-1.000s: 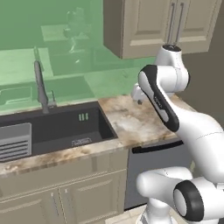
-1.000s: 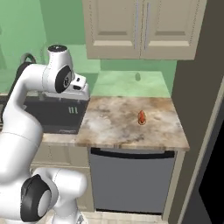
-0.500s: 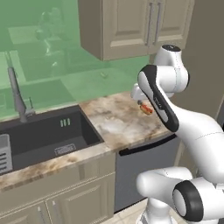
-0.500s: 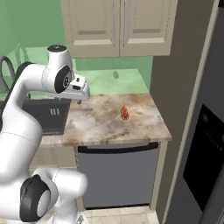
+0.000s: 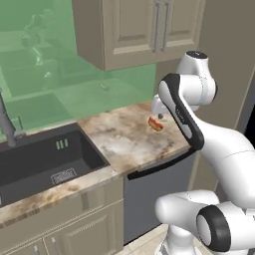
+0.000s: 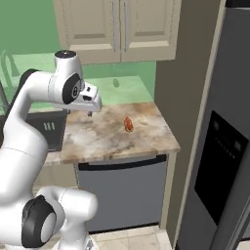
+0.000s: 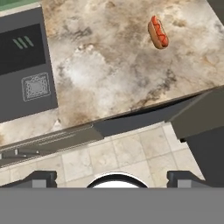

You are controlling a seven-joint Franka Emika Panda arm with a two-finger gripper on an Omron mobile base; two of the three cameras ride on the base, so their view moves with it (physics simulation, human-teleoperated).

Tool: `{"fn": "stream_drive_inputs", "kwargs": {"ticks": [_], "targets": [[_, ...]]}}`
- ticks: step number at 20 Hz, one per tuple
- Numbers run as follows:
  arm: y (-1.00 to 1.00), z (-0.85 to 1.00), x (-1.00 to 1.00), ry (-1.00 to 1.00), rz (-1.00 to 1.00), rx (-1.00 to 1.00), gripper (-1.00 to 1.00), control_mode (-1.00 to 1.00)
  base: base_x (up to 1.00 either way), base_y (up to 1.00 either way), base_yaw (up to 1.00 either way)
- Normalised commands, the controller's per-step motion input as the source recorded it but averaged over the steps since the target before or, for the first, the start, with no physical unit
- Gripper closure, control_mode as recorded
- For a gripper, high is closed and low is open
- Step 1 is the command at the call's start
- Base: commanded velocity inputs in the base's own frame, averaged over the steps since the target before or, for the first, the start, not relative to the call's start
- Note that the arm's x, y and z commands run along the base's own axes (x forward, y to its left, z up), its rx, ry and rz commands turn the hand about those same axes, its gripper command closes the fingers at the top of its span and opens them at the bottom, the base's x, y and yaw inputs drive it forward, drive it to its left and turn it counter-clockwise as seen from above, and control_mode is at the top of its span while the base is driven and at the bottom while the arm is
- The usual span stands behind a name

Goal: Store the hot dog in the freezer for long-term storage. Close the freezer door after placing the cooked food.

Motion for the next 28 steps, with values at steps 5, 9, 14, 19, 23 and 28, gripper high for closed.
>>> {"fn": "stream_drive_inputs", "kwargs": {"ticks": [5, 9, 14, 19, 23, 28], "targets": [[0.00, 0.00, 0.00, 0.00, 0.00, 0.00, -1.00, 1.00, 0.26, -0.26, -0.07], [0.00, 0.00, 0.00, 0.00, 0.00, 0.00, -1.00, 1.00, 0.37, -0.43, 0.00], [0.00, 0.00, 0.00, 0.00, 0.00, 0.00, -1.00, 1.00, 0.38, -0.48, 0.00], [0.00, 0.00, 0.00, 0.00, 0.00, 0.00, -1.00, 1.00, 0.34, -0.08, 0.00], [0.00, 0.00, 0.00, 0.00, 0.00, 0.00, -1.00, 1.00, 0.49, 0.06, 0.00], [0.00, 0.00, 0.00, 0.00, 0.00, 0.00, -1.00, 1.00, 0.44, 0.11, 0.00]]}}
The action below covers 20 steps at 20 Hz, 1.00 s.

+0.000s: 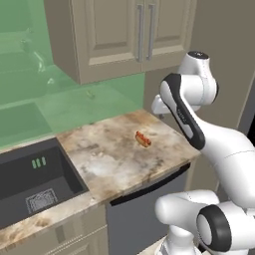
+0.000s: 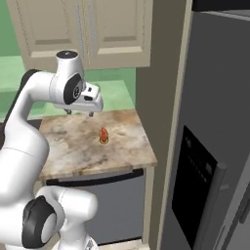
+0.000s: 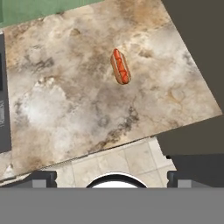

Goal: Store the hot dog in the freezer for long-term storage. Close the freezer door after placing the cooked food.

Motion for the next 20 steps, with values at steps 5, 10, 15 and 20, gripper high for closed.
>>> {"fn": "stream_drive_inputs", "kwargs": {"ticks": [5, 10, 15, 20], "targets": [[0.00, 0.00, 0.00, 0.00, 0.00, 0.00, -1.00, 1.00, 0.29, 0.00, 0.00], [0.00, 0.00, 0.00, 0.00, 0.00, 0.00, -1.00, 1.00, 0.26, 0.00, 0.00], [0.00, 0.00, 0.00, 0.00, 0.00, 0.00, -1.00, 1.00, 0.17, 0.00, 0.00], [0.00, 0.00, 0.00, 0.00, 0.02, 0.00, -1.00, -1.00, 0.06, 0.00, 0.00]]}}
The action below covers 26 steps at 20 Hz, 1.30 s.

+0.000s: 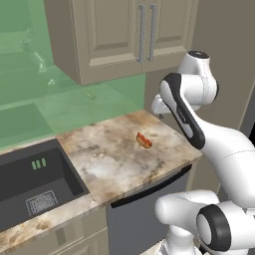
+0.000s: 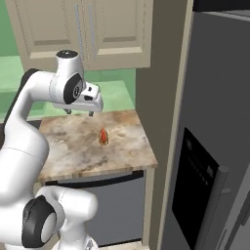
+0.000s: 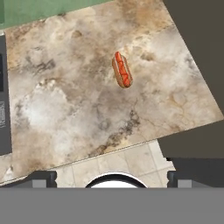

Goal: Store the hot dog in the freezer for long-term storage. Close the freezer door after placing the cooked food.

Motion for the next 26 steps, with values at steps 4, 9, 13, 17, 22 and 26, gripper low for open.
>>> {"fn": "stream_drive_inputs", "kwargs": {"ticks": [4, 9, 13, 17, 22, 26], "targets": [[0.00, 0.00, 0.02, 0.00, 0.00, 0.00, -1.00, -1.00, 0.00, 0.00, 0.00], [0.00, -0.05, 0.27, 0.01, 0.01, 0.00, -1.00, -1.00, 0.00, 0.00, 0.00], [-0.03, -0.34, 0.34, 0.03, 0.01, -0.04, -1.00, -1.00, 0.00, 0.00, 0.00], [0.05, -0.56, 0.29, 0.02, 0.01, -0.18, -1.00, -1.00, 0.00, 0.00, 0.00], [0.00, -0.57, 0.23, 0.00, 0.00, -0.15, -1.00, -1.00, 0.00, 0.00, 0.00], [0.00, -0.33, 0.19, 0.02, 0.00, -0.01, -1.00, -1.00, 0.00, 0.00, 0.00]]}}
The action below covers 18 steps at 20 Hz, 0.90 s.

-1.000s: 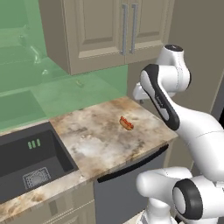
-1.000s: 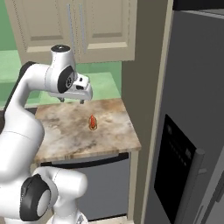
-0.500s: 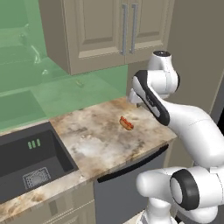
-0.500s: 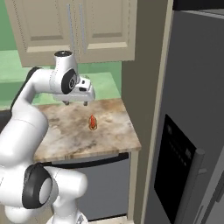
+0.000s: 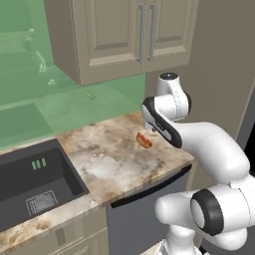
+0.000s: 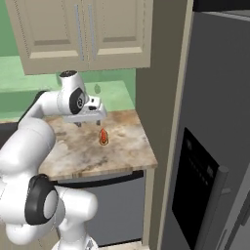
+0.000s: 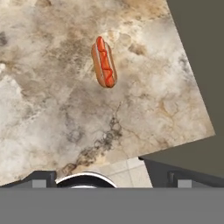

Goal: Store the hot dog in the freezer for long-term storage. Close the freezer door after placing the cooked food.

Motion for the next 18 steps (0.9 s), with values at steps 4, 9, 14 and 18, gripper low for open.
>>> {"fn": "stream_drive_inputs", "kwargs": {"ticks": [4, 9, 14, 18], "targets": [[0.00, -0.11, 0.15, 0.00, 0.03, 0.01, -1.00, -1.00, 0.00, 0.00, 0.00], [0.00, -0.14, 0.24, 0.00, 0.04, 0.02, -1.00, -1.00, 0.00, 0.00, 0.00], [0.00, -0.20, 0.35, 0.01, 0.04, 0.01, -1.00, -1.00, 0.00, 0.00, 0.00], [0.00, -0.20, 0.33, 0.02, 0.04, 0.02, -1.00, -1.00, 0.00, 0.00, 0.00]]}}
